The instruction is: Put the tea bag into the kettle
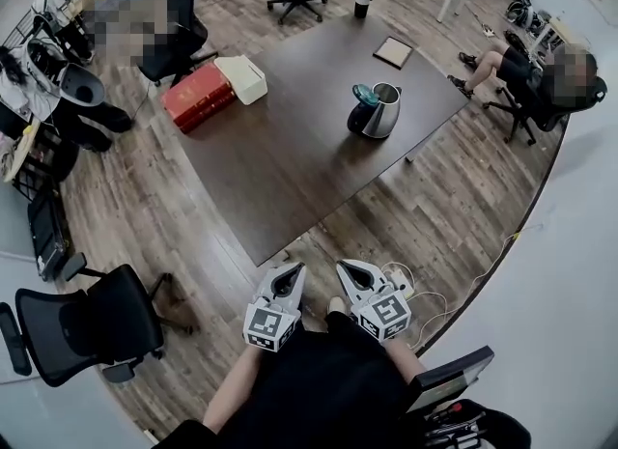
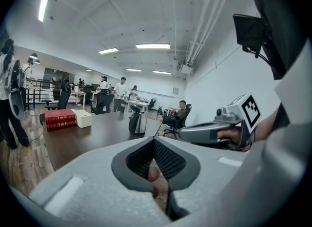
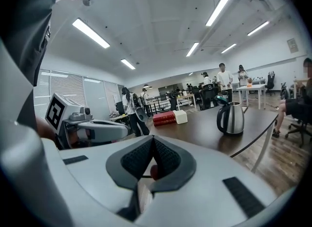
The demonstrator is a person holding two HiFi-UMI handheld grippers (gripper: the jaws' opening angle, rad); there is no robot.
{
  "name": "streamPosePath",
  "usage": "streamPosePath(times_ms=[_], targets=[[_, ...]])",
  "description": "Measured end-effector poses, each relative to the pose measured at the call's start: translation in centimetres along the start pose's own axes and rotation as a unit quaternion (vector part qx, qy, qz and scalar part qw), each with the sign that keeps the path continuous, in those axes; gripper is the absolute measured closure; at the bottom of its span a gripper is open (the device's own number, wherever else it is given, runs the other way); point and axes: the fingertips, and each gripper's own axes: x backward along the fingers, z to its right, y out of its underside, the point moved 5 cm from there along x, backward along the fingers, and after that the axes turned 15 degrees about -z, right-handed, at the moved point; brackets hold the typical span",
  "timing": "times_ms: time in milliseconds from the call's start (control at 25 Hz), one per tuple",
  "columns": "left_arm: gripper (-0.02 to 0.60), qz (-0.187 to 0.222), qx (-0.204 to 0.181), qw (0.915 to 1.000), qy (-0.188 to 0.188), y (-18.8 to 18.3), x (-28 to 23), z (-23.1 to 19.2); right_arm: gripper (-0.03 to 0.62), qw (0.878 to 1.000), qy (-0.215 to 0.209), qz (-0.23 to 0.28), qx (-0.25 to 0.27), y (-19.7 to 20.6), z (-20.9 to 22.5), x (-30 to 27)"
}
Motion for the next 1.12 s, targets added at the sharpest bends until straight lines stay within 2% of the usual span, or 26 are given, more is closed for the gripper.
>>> streamPosePath(times_ms=[520, 1120], targets=[[0.580, -0.035, -0.039, 0.9964, 0.066, -3.0, -1.8, -7.2, 0.588, 0.997, 0.061, 0.011, -0.045, -3.7, 0.6, -5.8], [0.580, -0.061, -0.098, 0.9814, 0.153, -3.5, -3.6, -11.2, 0.588, 0.984, 0.141, 0.018, -0.105, -4.2, -0.4, -8.3]])
